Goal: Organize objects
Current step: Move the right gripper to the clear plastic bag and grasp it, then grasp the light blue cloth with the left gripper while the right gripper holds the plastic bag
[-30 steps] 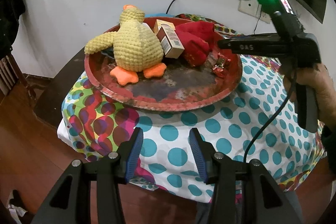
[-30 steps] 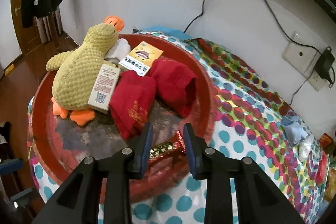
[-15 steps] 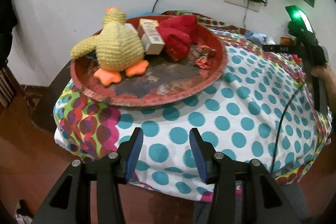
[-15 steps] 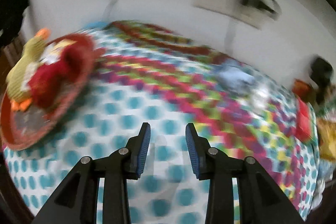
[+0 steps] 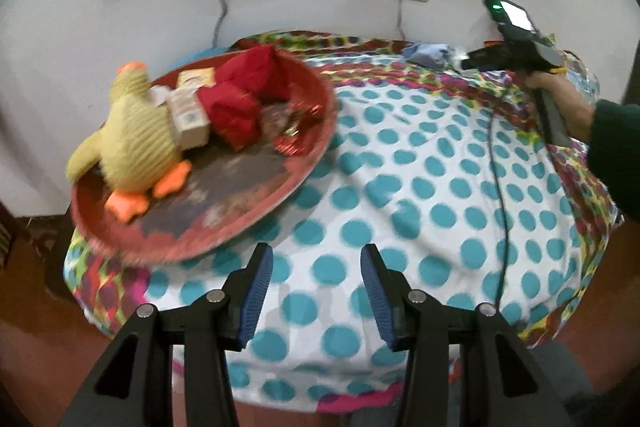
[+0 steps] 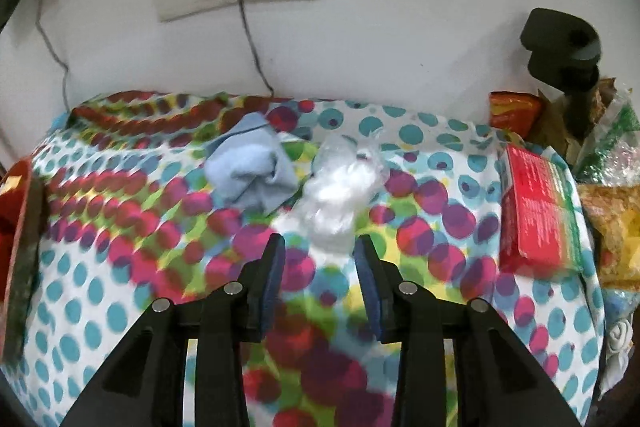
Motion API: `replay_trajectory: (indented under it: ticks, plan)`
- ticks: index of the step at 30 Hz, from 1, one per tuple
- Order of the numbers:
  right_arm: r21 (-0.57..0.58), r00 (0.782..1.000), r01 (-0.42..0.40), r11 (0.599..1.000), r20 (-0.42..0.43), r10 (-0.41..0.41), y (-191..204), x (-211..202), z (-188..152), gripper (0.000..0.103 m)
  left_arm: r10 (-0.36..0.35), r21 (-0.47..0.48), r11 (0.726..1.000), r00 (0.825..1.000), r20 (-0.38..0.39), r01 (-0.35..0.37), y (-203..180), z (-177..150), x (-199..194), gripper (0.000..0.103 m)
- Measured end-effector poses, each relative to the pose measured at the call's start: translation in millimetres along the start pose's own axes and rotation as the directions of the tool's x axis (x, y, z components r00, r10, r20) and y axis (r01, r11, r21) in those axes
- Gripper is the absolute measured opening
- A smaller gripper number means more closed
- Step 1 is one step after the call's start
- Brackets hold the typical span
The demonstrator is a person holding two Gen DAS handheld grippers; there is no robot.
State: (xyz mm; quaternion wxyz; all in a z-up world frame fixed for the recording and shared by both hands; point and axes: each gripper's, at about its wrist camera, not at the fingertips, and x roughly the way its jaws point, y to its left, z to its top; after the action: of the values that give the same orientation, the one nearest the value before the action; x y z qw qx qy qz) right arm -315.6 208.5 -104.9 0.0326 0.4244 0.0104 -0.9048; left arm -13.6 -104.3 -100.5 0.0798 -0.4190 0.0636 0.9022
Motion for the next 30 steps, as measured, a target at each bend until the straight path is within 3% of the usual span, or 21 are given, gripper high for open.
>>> replay_trajectory:
  ticks: [6, 16, 24, 30]
  plan:
    - [0.008, 1.0, 0.002, 1.0, -0.001, -0.002, -3, 21, 19, 0.042, -0.037, 0.052, 0.998, 0.999, 0.011, 0.036, -24, 36, 16, 0.047]
    - [-0.027, 0.998, -0.054, 0.998, -0.017, 0.054, -4, 39, 18, 0.038, -0.127, 0.038, 0.991, 0.992, 0.007, 0.127, -60, 106, 67, 0.047]
    - [-0.085, 0.994, -0.111, 0.99, 0.012, 0.112, 0, 11, 0, 0.035, -0.172, 0.014, 0.985, 0.985, -0.004, 0.172, -99, 172, 123, 0.047]
    - [-0.129, 0.995, -0.097, 0.987, -0.008, 0.096, -5, -14, -31, 0.035, -0.194, -0.036, 0.981, 0.981, -0.017, 0.193, -134, 220, 171, 0.047]
